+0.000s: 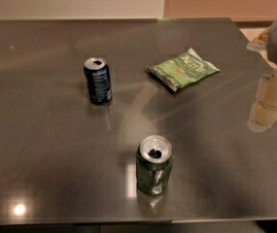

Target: Pick green jalapeno chip bag

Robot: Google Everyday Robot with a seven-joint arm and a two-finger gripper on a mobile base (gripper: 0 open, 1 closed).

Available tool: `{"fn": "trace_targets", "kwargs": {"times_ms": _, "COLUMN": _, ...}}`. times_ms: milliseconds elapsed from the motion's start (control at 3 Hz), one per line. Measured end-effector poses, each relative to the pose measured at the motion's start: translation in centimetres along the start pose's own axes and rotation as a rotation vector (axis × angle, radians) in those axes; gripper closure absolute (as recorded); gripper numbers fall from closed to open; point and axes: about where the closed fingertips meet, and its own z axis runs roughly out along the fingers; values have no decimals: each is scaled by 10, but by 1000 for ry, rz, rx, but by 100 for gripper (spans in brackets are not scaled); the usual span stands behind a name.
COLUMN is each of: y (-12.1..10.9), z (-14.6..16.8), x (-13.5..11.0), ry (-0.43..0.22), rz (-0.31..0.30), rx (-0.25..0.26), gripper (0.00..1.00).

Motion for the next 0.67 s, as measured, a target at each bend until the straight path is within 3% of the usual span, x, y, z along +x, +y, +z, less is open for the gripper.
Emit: {"fn": "trace_targets", "kwargs": {"times_ms": 667, "y": -14, "z": 5, "x": -8, "ry": -6, "rz": -24, "rx": -16, "gripper": 0}}
